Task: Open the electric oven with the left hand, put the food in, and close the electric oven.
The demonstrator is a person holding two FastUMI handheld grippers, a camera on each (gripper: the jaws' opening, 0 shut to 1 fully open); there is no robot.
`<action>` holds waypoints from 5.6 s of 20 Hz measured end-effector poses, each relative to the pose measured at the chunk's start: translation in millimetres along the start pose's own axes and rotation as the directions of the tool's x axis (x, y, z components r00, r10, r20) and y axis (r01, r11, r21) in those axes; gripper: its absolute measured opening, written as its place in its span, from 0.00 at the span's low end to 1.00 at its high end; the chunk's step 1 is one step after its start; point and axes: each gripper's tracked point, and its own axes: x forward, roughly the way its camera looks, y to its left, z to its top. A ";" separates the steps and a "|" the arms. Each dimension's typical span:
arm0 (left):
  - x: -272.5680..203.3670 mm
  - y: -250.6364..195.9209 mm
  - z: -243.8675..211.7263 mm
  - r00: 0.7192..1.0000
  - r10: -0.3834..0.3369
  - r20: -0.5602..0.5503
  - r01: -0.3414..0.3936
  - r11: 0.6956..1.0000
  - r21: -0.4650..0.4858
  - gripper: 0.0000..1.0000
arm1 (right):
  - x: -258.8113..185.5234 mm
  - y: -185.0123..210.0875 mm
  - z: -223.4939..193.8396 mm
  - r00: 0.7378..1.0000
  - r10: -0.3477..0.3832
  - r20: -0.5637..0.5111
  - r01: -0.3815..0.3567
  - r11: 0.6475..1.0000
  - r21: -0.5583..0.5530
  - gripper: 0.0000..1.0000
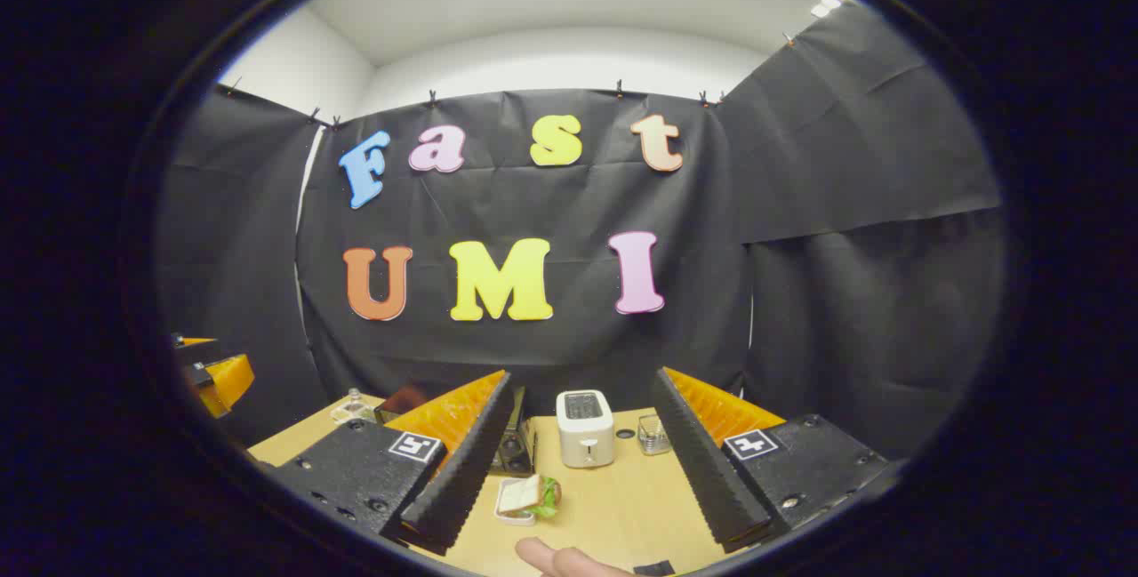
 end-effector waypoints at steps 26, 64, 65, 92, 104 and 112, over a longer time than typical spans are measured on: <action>60.6 -26.4 -36.5 0.994 -0.097 -0.043 0.094 0.993 -0.068 0.95 | 21.9 -43.9 -9.8 0.998 -0.039 0.047 0.039 0.999 -0.005 1.00; 308.4 -115.4 -251.3 0.881 -0.112 -0.459 0.126 0.992 -0.001 0.98 | 65.9 -57.8 -84.2 0.997 0.076 -0.006 -0.076 0.996 -0.044 1.00; 309.3 -112.3 -249.7 0.882 -0.107 -0.458 0.110 0.994 -0.021 0.98 | 65.9 -59.7 -85.2 0.997 0.073 -0.009 -0.074 0.996 -0.046 1.00; 142.3 -109.0 -361.7 0.762 -0.127 -0.634 0.106 0.992 -0.071 0.98 | 1.6 -38.9 -104.5 0.992 0.122 -0.043 -0.125 0.990 -0.067 1.00; 130.0 -107.9 -390.0 0.738 -0.151 -0.657 0.100 0.988 -0.115 0.95 | 29.7 -34.3 -144.8 0.977 0.141 -0.161 -0.147 0.989 -0.029 1.00; 110.2 -97.9 -266.3 0.911 -0.166 -0.377 0.141 0.986 -0.093 0.94 | 106.2 -9.4 -209.8 0.872 0.253 -0.418 -0.255 0.965 0.052 0.91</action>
